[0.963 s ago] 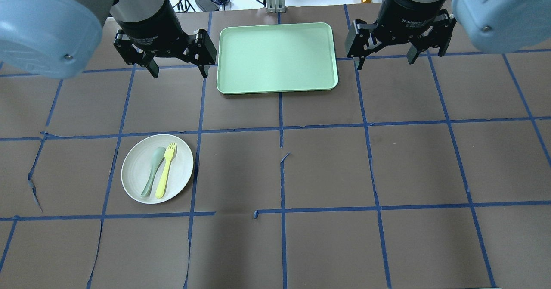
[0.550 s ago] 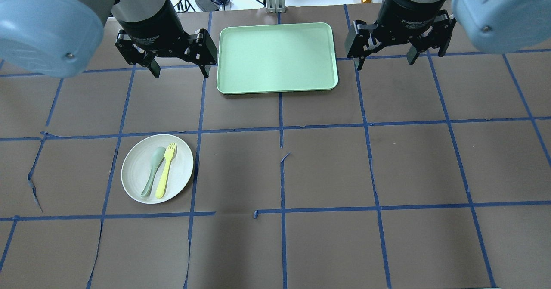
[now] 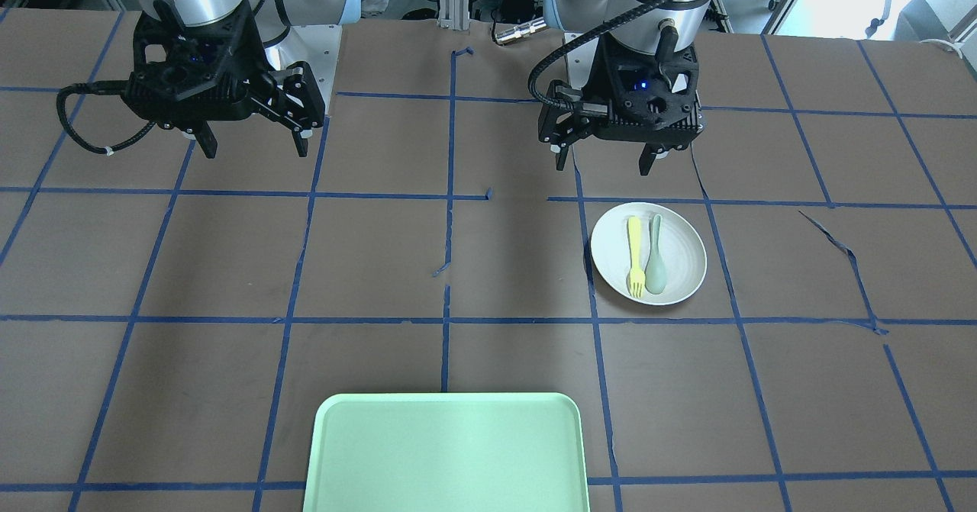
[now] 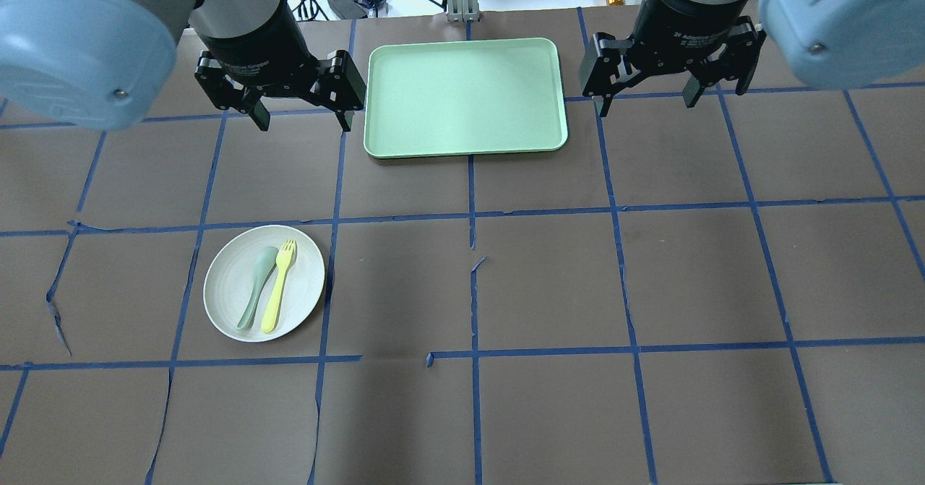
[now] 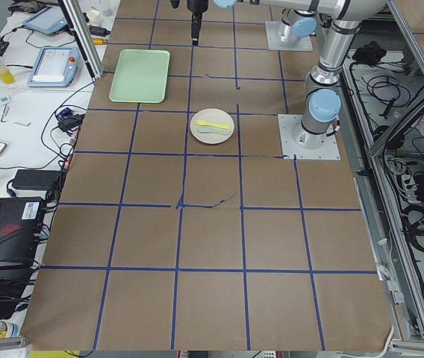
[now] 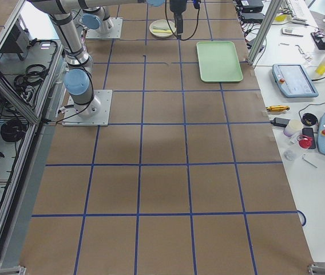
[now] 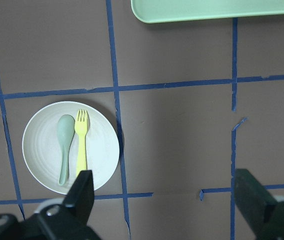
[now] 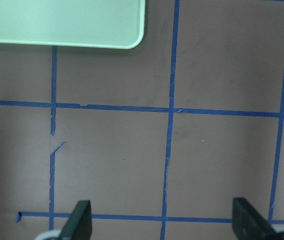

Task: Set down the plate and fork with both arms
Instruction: 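Move the left gripper down to the rim of the white plate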

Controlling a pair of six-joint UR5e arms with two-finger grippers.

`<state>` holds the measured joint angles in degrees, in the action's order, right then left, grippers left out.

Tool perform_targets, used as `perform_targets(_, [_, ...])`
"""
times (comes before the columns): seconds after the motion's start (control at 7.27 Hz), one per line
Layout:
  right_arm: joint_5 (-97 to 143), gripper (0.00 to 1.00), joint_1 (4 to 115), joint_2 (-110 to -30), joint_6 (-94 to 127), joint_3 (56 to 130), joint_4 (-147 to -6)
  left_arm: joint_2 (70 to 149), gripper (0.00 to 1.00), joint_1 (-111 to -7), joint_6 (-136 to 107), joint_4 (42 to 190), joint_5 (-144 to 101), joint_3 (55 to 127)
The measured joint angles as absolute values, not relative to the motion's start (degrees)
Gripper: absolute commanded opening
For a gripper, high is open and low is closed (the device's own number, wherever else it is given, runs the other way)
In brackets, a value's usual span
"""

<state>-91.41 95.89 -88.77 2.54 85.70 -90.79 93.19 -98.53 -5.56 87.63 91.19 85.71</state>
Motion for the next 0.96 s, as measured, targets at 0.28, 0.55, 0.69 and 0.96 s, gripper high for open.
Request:
perform_targets(0.28, [-91.41,1.0,95.89,-88.77,2.55,85.74,-90.79,93.44,1.0,-96.14,-2.47,87.74,91.7,86.24])
perform_targets(0.55, [-91.48,1.0,95.84,-88.77,2.55,85.78,-90.75,93.53,1.0,-87.83,4.54,87.88,91.7,90.09])
perform_targets(0.69, [-91.54,1.0,95.83,-88.77,2.55,85.8,-90.75,93.56,1.0,-83.22,10.03,87.61,91.63,93.27])
perform_targets(0.96, [-91.62,1.0,95.87,-88.77,2.55,85.85,-90.71,94.36,1.0,-74.18,22.92,85.85,92.17,99.73])
